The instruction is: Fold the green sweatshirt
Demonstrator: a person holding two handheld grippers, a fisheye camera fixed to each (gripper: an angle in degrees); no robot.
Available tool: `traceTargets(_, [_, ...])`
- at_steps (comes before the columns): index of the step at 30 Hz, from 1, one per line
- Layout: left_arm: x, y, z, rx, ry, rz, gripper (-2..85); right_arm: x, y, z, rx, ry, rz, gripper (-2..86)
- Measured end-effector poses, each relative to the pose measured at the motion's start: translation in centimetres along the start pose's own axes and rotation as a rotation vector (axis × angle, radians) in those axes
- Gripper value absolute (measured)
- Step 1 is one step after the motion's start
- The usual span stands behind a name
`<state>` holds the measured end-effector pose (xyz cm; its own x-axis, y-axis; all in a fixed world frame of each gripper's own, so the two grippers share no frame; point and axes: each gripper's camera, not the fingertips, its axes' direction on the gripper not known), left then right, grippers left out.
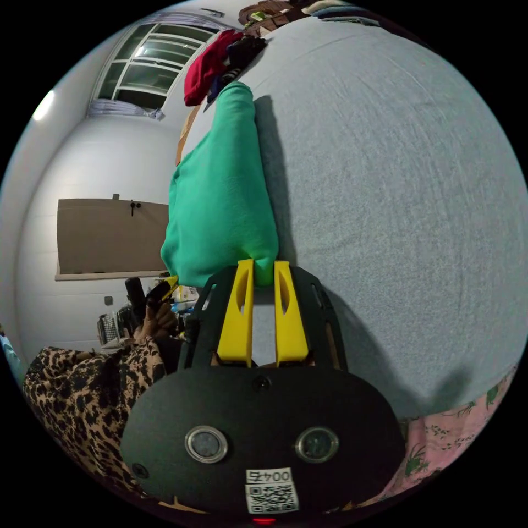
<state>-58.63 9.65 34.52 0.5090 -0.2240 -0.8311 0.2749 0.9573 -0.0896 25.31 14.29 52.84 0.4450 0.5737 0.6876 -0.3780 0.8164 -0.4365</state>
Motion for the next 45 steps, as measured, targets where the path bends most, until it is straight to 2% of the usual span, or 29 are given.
traceTargets(4, [-3.4,1.5,1.5,-0.001,0.098,-0.134,3.0,0.1,0.0,-0.2,0.02,0.026,-0.051,6.3])
traceTargets(10, [-4.6,2.0,2.5,0.013,0.188,-0.144,2.7,1.6,-0.7,-0.8,0.033,-0.052,-0.023,6.3])
traceTargets(12, [-5.1,2.7,2.5,0.031,0.242,-0.198,2.8,2.8,-1.2,-1.6,0.012,-0.14,0.015,7.4])
traceTargets(17, [-2.8,5.2,-0.5,0.188,0.176,-0.212,3.5,4.5,-1.7,-5.0,0.044,-0.193,0.043,12.1])
traceTargets(20, [-0.1,5.1,-1.3,0.272,0.195,-0.174,4.2,5.3,-3.1,-6.5,0.082,-0.276,0.053,14.0])
traceTargets(24, [2.8,1.8,1.9,0.237,0.199,-0.117,7.1,4.7,-7.0,-5.9,0.032,-0.337,0.021,16.5])
traceTargets(28, [3.9,-0.4,4.6,0.218,0.096,-0.135,9.2,3.4,-10.2,-5.1,-0.021,-0.354,-0.017,17.1])
traceTargets(32, [2.4,-0.3,6.7,0.202,-0.043,-0.188,4.2,3.6,-12.5,-4.4,-0.083,-0.248,-0.047,13.0])
traceTargets(35, [0.8,0.6,7.5,0.235,0.059,-0.232,2.1,4.8,-13.5,-4.6,-0.093,-0.292,-0.022,10.7])
traceTargets(39, [1.6,0.6,8.1,0.214,0.004,-0.184,1.1,5.6,-15.2,-5.5,-0.165,-0.34,0.002,11.2])
traceTargets(45, [1.8,1.1,8.9,0.211,-0.008,-0.173,0.8,7.6,-20.6,-9.9,-0.008,-0.481,0.056,15.3])
